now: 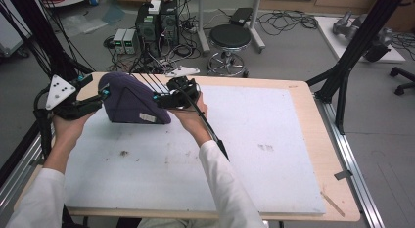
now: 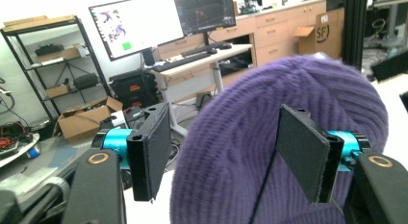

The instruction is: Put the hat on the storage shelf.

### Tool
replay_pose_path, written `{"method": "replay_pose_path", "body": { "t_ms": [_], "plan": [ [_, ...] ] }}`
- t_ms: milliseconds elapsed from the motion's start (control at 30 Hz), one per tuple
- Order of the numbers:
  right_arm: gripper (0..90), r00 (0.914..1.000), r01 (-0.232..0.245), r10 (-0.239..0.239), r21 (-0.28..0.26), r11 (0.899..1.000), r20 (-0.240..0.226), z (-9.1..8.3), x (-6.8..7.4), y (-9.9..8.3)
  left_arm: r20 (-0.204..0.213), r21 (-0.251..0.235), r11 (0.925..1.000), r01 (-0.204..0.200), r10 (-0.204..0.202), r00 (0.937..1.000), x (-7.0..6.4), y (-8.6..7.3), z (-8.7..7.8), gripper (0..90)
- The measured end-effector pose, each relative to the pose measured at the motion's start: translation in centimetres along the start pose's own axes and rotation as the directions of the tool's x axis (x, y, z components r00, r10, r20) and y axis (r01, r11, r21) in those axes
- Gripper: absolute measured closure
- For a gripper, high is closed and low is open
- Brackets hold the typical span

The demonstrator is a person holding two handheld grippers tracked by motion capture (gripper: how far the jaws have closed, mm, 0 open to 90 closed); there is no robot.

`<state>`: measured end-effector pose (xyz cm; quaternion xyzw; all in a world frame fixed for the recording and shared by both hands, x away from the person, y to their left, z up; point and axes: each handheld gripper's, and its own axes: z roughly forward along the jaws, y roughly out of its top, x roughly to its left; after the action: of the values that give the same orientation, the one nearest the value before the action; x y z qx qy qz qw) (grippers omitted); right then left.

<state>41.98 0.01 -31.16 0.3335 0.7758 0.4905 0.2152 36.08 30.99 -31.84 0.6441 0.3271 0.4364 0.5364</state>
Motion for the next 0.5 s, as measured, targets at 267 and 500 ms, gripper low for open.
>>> {"method": "replay_pose_path", "body": {
  "t_ms": [267,500],
  "plan": [
    [12.8,0.9953,-0.034,0.036,-0.029,0.999,0.089,-2.5,-2.5,-0.5,0.005,-0.008,1.0,0.004,-0.004,1.0,-1.4,-0.1,-0.3,35.8],
    [12.9,0.9849,-0.063,0.079,-0.105,0.992,0.154,-6.9,-4.6,-1.6,0.015,-0.019,0.9998,0.003,-0.002,0.9999,-2.1,0.1,-0.8,34.6]
  ]
}}
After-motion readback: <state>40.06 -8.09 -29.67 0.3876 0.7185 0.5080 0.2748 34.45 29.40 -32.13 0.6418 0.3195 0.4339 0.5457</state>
